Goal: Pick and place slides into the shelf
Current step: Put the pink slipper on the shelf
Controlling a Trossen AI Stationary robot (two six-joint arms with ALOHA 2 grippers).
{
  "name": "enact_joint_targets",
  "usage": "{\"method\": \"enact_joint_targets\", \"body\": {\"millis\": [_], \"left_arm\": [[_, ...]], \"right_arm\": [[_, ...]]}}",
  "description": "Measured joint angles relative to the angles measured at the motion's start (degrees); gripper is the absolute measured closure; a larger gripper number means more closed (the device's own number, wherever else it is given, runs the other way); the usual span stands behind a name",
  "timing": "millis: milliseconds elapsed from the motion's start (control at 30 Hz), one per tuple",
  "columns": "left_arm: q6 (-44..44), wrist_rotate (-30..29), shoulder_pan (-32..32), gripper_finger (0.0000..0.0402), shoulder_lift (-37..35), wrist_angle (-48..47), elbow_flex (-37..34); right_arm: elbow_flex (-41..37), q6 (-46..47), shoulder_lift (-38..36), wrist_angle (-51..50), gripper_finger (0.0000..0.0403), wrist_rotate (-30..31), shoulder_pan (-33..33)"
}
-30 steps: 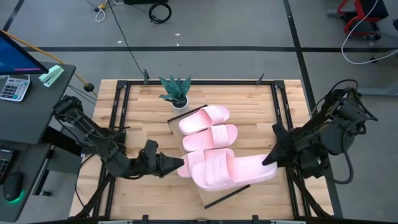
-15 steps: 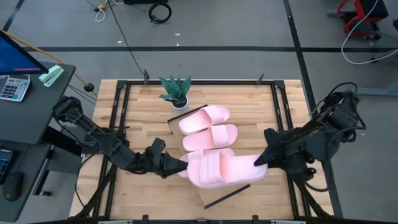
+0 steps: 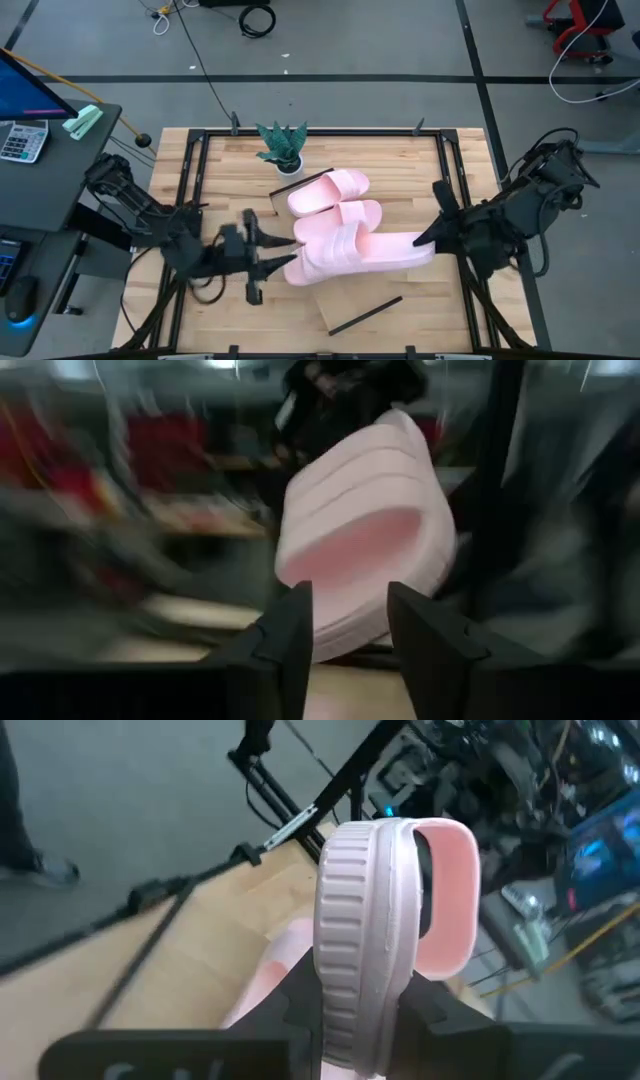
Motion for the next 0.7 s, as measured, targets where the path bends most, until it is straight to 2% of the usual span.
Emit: {"method": "enact_joint_targets", "body": {"millis": [167, 233, 300, 367, 500, 700], "left_arm": [[35.79, -15.93, 0.11, 0.0292, 1.57, -0.61, 5.22], [47.03, -19.78, 0.38, 0.0299, 2.18, -0.59, 6.14], [52.89, -20.56, 1.16, 0.0302, 3.25, -1.06, 6.23], [52.72, -20.47, 1.32, 0.0302, 4.28, -2.68, 6.19], [43.52, -20.71, -0.08, 0.0299, 5.11, -6.27, 6.19], [37.51, -20.50, -3.91, 0.0300, 5.20, -9.88, 6.19]], "right_arm": [[0.00, 7.90, -1.02, 0.40, 0.0339, -0.22, 0.02], [-0.01, 9.29, -0.98, 1.19, 0.0339, -0.19, 0.02], [-0.02, 9.69, -0.70, 2.70, 0.0339, -0.05, -0.05], [-0.02, 9.57, -0.49, 3.63, 0.0339, -0.12, -0.83], [0.39, 10.46, -0.39, 3.57, 0.0339, -0.07, -2.58], [0.48, 10.37, -0.41, 4.96, 0.0339, -0.07, -4.78]]}}
